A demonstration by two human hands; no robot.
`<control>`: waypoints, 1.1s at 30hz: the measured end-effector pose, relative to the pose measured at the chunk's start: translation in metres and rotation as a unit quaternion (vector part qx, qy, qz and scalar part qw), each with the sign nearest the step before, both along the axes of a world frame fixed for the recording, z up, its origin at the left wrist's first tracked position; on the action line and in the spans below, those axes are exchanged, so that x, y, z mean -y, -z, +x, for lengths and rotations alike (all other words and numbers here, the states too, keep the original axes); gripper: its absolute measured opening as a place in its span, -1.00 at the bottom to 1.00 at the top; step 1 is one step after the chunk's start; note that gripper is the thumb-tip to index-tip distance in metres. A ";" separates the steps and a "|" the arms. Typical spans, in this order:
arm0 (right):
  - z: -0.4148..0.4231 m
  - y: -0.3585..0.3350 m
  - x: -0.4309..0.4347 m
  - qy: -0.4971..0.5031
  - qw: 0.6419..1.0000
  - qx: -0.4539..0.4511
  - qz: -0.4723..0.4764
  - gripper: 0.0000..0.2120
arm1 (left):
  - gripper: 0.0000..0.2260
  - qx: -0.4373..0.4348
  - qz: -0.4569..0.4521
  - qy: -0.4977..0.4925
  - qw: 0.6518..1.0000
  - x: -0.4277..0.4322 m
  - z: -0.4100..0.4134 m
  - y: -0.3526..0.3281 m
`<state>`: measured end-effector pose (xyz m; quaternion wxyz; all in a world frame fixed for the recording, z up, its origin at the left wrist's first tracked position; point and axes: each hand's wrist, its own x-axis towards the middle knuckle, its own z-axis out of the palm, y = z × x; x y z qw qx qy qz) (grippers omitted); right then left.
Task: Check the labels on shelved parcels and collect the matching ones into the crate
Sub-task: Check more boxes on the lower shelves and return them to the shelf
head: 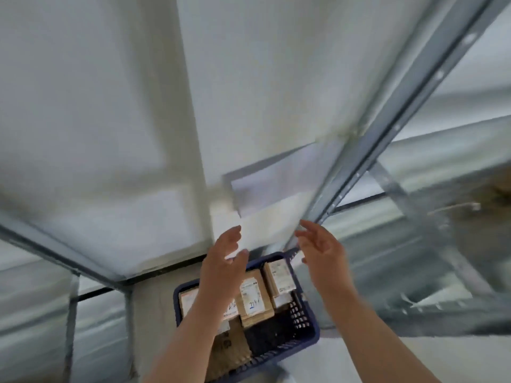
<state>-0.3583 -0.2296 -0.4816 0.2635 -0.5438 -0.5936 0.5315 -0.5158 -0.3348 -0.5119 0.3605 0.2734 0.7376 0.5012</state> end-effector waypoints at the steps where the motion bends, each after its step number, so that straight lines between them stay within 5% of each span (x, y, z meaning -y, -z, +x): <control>1: 0.015 -0.030 0.002 0.024 0.999 -0.021 0.015 -0.68 | -0.61 0.001 0.027 0.014 1.000 -0.007 0.009 -0.030; 7: 0.131 -0.201 0.050 0.163 0.975 -0.118 0.097 -0.75 | -0.68 -0.006 0.127 0.197 0.972 -0.027 0.114 -0.210; 15: 0.329 -0.304 0.116 0.315 0.910 -0.194 0.185 -0.72 | -0.69 0.038 0.228 0.388 0.892 -0.018 0.331 -0.336; 25: 0.615 -0.355 0.160 0.435 0.847 -0.162 0.258 -0.74 | -0.68 0.077 0.273 0.502 0.817 -0.033 0.629 -0.383; 33: 0.752 -0.349 0.126 0.461 0.837 -0.156 0.250 -0.75 | -0.66 0.070 0.268 0.508 0.816 -0.081 0.762 -0.386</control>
